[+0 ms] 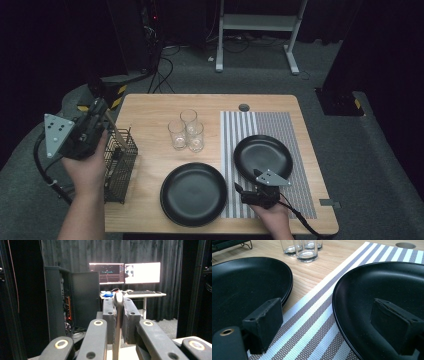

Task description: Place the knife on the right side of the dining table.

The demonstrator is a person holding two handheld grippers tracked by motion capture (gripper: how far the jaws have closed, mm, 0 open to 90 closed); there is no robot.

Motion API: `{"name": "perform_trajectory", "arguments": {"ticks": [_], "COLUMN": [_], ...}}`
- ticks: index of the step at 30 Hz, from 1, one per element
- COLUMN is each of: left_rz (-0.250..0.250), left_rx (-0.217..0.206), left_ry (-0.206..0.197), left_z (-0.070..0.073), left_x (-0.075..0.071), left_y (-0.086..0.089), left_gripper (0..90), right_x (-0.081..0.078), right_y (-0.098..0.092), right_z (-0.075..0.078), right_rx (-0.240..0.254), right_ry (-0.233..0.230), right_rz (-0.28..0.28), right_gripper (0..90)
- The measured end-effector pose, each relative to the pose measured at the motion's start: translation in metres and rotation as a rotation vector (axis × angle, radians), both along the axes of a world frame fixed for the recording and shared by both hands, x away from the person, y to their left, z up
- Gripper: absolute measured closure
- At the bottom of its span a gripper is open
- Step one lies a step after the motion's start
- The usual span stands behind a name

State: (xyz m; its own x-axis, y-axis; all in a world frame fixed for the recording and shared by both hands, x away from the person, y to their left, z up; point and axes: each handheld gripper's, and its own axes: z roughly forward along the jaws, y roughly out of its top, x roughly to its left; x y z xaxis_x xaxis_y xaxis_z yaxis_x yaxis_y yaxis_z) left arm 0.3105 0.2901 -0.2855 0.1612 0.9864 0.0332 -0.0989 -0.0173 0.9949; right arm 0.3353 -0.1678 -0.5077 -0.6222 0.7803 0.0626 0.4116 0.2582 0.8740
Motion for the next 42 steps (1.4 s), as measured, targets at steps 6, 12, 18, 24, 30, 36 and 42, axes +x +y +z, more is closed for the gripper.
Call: {"name": "perform_trajectory", "arguments": {"ticks": [6,12,18,24,30,36,42], "left_rz": [-0.022,-0.043,-0.070,-0.097,-0.124,-0.145,-0.168], "left_rx": [-0.016,-0.027,-0.039,-0.046,-0.057,-0.063,-0.063], "left_ry": [0.006,0.016,0.026,0.034,0.041,0.043,0.047], "left_z": [-0.006,-0.013,-0.020,-0.027,-0.032,-0.035,-0.037], "left_x": [-0.001,-0.001,-0.002,-0.002,-0.001,0.000,0.001], "left_y": [-0.007,-0.013,-0.022,-0.033,-0.043,-0.055,-0.066], "left_gripper": [82.8,82.8,82.8,82.8,82.8,82.8,82.8], "right_x": [-0.001,-0.001,-0.001,-0.001,-0.001,-0.001,-0.002], "right_y": [0.000,0.000,-0.001,-0.002,-0.001,-0.002,-0.003], "right_z": [0.000,0.001,0.002,0.003,0.000,0.001,0.001], "right_rx": [0.001,0.018,0.039,0.032,0.028,0.023,0.017], "right_ry": [-0.011,-0.007,0.005,0.011,0.026,0.011,0.004], "right_rz": [0.000,0.004,0.005,0.008,0.020,0.012,0.014], "right_gripper": [10.5,10.6,10.5,11.2,12.1,11.7,11.5]}}
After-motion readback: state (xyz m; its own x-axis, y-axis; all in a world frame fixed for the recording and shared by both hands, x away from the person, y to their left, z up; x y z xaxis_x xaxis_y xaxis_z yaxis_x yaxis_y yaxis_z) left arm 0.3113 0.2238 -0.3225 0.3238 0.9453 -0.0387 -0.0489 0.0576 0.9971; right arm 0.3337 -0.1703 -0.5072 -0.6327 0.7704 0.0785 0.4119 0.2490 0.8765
